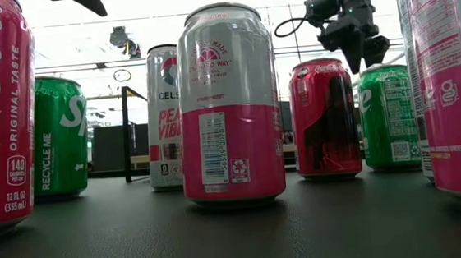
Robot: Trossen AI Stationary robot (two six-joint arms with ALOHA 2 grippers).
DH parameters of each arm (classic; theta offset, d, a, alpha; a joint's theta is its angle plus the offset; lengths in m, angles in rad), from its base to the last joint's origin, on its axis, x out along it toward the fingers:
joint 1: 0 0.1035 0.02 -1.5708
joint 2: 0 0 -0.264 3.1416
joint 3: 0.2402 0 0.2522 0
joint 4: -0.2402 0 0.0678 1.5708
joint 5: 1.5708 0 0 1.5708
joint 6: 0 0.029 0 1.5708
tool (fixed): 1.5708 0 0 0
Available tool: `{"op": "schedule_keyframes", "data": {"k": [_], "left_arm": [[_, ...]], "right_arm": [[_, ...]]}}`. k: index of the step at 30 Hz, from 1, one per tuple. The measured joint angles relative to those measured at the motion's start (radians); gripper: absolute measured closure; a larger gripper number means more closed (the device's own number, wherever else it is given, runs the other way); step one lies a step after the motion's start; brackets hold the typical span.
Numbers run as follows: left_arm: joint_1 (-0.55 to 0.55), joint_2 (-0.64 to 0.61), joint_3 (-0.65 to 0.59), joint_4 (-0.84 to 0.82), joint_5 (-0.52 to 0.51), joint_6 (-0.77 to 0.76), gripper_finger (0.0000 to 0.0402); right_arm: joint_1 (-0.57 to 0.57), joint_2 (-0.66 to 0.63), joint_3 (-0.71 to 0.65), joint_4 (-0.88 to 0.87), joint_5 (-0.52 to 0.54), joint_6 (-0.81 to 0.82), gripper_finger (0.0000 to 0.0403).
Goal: Place canned beverage on shelf
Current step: Put the top right white soda can on the shelf
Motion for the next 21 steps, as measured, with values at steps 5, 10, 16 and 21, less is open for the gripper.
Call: {"op": "schedule_keyframes", "data": {"k": [5, 10, 16, 21], "left_arm": [[0.000, 0.000, 0.000, 0.000, 0.000, 0.001, 0.0086], [0.000, 0.000, 0.000, 0.000, 0.000, 0.009, 0.0086], [0.000, 0.000, 0.000, 0.000, 0.000, 0.009, 0.0086], [0.000, 0.000, 0.000, 0.000, -0.002, 0.009, 0.0086]], "right_arm": [[0.000, 0.000, 0.000, 0.007, 0.000, -0.002, 0.0014], [0.000, 0.000, 0.000, 0.007, -0.001, 0.029, 0.0014], [-0.005, 0.005, 0.000, 0.019, 0.000, 0.045, 0.0014], [-0.011, 0.031, -0.009, 0.024, 0.000, 0.038, 0.0014]]}}
